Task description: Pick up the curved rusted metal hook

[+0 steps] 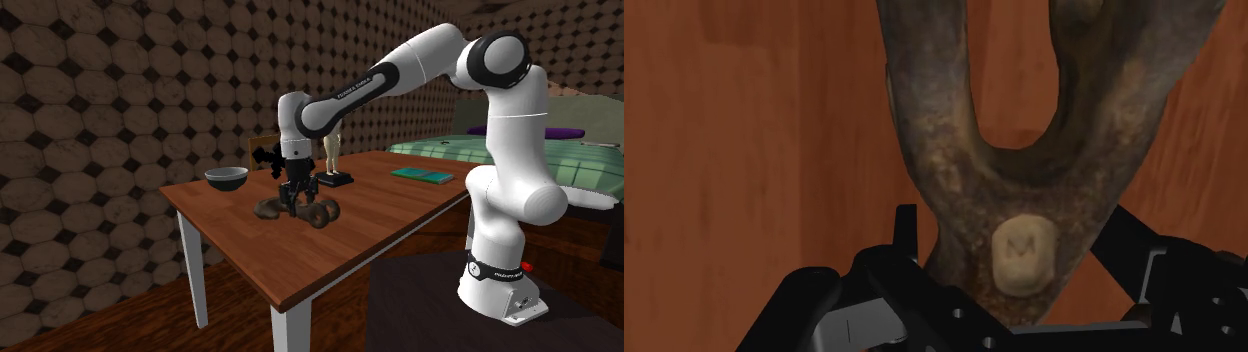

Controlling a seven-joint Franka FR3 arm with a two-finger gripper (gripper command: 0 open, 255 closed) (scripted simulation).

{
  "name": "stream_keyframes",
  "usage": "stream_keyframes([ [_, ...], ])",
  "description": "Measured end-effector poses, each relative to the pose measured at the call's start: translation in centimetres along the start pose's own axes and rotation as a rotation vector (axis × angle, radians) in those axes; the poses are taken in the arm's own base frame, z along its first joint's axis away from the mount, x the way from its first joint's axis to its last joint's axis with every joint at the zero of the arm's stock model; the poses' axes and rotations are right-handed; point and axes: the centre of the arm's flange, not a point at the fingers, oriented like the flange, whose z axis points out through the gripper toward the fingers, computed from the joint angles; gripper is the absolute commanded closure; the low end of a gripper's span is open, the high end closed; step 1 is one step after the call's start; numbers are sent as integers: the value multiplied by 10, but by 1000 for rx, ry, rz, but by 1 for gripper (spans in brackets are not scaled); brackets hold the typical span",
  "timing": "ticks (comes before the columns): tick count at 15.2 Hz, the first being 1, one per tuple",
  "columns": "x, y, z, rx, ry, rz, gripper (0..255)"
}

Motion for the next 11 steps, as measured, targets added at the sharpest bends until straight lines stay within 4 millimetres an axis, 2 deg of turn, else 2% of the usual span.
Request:
stream_keyframes([
  [11,-6,-1,-56,0,0,0,255],
])
